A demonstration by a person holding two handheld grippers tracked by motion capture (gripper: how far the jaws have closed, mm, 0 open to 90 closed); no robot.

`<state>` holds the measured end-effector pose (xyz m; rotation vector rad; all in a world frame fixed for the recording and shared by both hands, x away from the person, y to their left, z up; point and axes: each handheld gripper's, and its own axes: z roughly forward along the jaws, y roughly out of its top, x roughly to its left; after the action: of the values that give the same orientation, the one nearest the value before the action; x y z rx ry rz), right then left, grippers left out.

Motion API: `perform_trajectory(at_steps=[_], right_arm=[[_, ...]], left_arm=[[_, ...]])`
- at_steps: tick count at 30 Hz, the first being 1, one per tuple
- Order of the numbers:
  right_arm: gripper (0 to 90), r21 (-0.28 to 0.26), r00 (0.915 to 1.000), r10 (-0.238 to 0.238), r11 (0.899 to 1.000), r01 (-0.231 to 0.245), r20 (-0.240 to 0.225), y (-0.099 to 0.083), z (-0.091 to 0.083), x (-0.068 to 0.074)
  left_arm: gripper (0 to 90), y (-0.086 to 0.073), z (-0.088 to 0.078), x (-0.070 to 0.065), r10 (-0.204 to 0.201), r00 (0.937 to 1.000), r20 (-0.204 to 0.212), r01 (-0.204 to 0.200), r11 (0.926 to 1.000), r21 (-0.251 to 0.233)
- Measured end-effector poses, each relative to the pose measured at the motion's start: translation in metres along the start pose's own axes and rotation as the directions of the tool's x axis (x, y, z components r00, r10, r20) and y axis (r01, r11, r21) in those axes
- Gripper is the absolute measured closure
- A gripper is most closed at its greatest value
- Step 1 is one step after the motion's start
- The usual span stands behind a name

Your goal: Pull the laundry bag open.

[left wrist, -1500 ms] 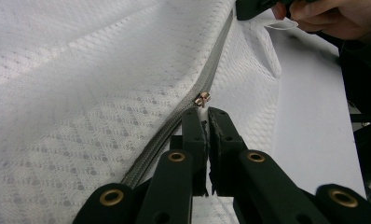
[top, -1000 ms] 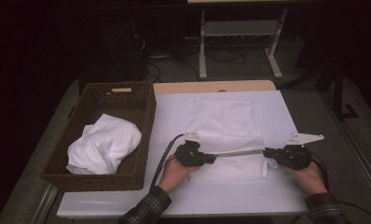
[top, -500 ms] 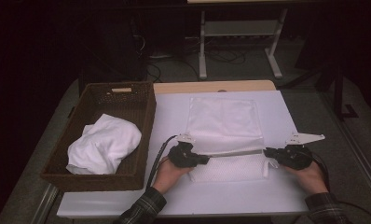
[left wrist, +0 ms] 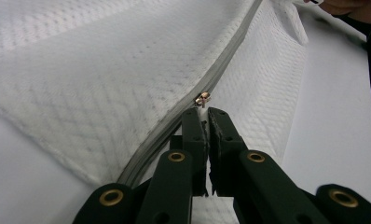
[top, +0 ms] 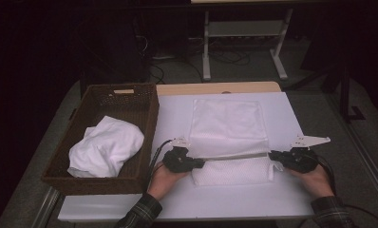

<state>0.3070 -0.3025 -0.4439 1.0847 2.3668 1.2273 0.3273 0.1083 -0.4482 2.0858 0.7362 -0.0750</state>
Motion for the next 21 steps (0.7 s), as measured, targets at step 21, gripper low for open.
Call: perform_trajectory(at_steps=[21], right_arm=[[84.6,0.012,0.9989,0.013,1.0,-0.013,0.045,-0.0042,-0.0033,-0.0075]], left_arm=[[86.3,-0.0072,-0.0061,0.0067,-0.036,0.9982,-0.047,0.036,0.9993,-0.008]])
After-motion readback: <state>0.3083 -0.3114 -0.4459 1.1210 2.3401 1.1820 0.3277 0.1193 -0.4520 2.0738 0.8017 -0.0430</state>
